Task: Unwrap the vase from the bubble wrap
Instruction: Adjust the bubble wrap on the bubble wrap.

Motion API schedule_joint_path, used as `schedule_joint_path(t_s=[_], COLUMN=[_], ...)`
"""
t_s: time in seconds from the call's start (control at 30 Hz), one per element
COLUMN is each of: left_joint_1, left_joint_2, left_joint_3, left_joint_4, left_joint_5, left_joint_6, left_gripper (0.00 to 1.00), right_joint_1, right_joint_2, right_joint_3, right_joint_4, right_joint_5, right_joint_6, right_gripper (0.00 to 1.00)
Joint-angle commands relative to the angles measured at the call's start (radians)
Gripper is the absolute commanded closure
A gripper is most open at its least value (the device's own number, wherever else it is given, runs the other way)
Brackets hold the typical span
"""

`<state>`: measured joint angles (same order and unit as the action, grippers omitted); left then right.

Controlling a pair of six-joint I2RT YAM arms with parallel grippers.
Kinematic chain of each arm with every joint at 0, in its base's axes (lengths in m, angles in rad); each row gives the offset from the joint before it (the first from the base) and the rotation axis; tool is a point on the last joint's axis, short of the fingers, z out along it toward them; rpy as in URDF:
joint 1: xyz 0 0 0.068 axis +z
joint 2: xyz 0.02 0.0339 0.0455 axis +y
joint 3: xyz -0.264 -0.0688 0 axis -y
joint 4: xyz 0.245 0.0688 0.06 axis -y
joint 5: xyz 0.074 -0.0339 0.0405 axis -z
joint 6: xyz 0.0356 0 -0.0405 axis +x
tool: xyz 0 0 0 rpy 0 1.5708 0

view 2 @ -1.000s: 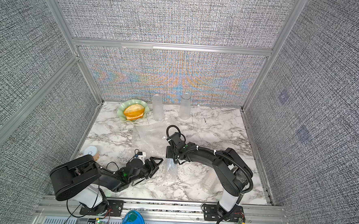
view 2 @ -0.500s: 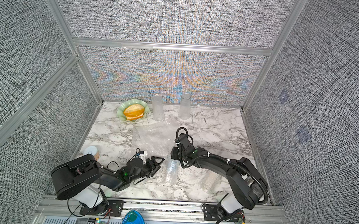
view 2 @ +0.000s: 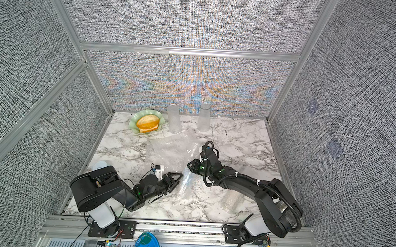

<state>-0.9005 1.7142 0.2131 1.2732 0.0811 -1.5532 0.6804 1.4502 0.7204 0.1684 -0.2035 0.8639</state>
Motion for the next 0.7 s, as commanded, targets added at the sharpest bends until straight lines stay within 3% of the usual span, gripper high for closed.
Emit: schedule_joint_path(t_s=[0.0, 0.17, 0.5, 0.67], left_joint_1=[0.01, 0.018, 0.02, 0.02], left_joint_2=[0.011, -0.006, -0.057, -0.06], left_joint_3=[0.009, 0.011, 0.0, 0.0], left_joint_4=[0.084, 0.08, 0.029, 0.026], left_joint_5=[0.009, 0.008, 0.002, 0.003], left_joint_6=[0.007, 0.017, 0.043, 0.048], left_gripper=[0.44, 0.59, 1.0, 1.0], right_joint_1=[0.001, 0.001, 0.002, 0.006], right_joint_2=[-0.013, -0.013, 0.043, 0.072], right_joint_3=[0.002, 0.003, 0.065, 0.112], right_joint_4=[0.049, 0.036, -0.082, -0.185], right_joint_5=[-0.03, -0.024, 0.013, 0.056], right_joint_6=[0.02, 0.015, -0.015, -0.038], right_gripper=[0.71, 0.71, 0.71, 0.71])
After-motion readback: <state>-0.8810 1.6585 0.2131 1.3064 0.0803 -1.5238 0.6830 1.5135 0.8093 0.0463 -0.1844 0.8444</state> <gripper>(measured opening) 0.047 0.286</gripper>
